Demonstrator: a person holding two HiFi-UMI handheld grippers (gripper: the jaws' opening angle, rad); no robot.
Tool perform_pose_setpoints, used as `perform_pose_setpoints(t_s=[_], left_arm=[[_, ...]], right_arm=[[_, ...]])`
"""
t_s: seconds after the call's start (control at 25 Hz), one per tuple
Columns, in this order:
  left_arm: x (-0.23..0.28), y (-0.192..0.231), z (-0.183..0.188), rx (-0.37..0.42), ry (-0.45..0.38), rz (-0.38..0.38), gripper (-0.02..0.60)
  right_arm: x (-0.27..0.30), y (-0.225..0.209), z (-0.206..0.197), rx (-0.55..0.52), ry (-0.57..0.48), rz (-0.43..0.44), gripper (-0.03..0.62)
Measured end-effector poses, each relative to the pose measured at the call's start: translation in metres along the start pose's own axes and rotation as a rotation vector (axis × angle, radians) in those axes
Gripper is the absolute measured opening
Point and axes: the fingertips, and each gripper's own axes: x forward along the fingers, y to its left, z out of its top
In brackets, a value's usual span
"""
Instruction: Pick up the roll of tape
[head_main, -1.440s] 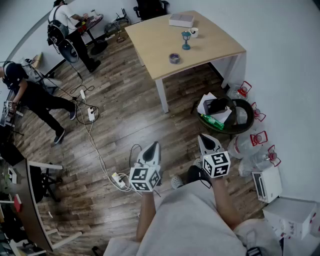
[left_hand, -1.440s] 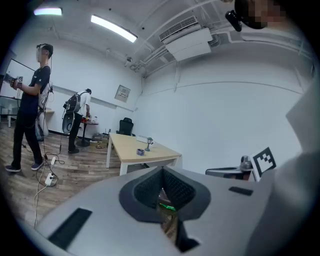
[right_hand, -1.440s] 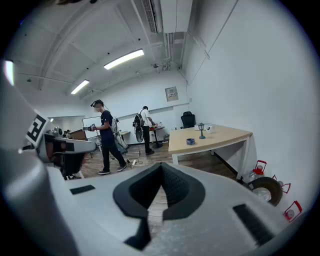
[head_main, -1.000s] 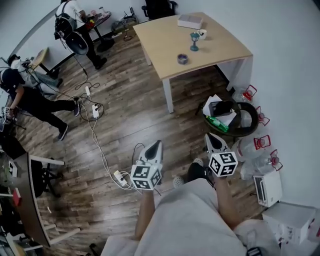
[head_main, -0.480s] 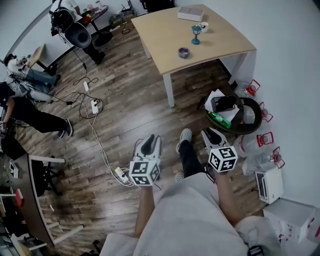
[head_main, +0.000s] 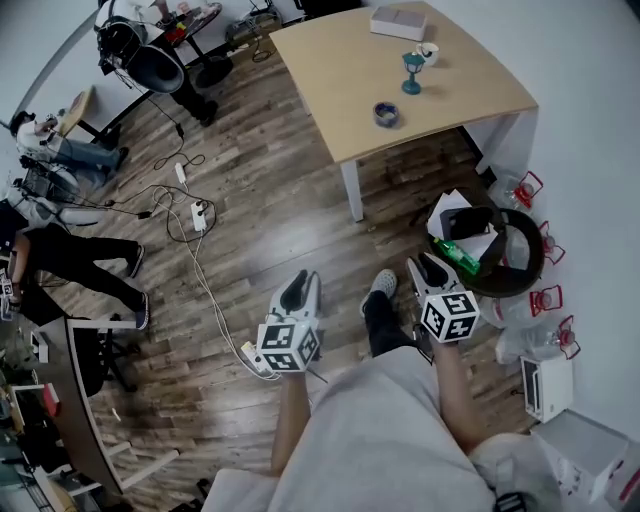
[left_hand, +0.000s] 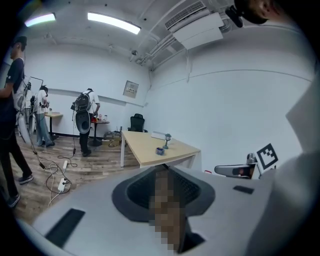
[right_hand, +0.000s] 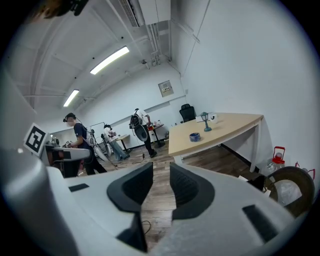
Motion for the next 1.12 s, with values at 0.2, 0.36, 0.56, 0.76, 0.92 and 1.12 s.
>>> perform_pose_setpoints(t_s=[0.2, 0.36, 0.56, 0.76, 0.92, 1.12], left_arm=[[0.059, 0.022, 0.030, 0.019, 0.027, 0.008, 0.077], [0.113, 0.037, 0.059, 0.036, 0.039, -0.004, 0.077], [0.180, 0.050, 0.088, 0.054, 0.049, -0.023, 0.080], [0.230, 0.062, 0.110, 0.069, 0.042, -0.023, 0.080], [0.252, 0.067, 0.110, 0.079, 0.070, -0.018, 0.080], [0.275, 0.073, 0.114, 0.094, 0.096, -0.028, 0.080]], right_arm=[[0.057, -0.023, 0.034, 0.013, 0.004, 0.004, 0.110], [0.098, -0.048, 0.063, 0.034, -0.003, -0.005, 0.110], [0.143, -0.089, 0.094, 0.055, -0.022, -0.025, 0.110], [0.176, -0.116, 0.113, 0.062, -0.027, -0.025, 0.112], [0.190, -0.130, 0.114, 0.074, -0.011, -0.022, 0.112], [0.202, -0.141, 0.117, 0.081, -0.008, -0.031, 0.112]])
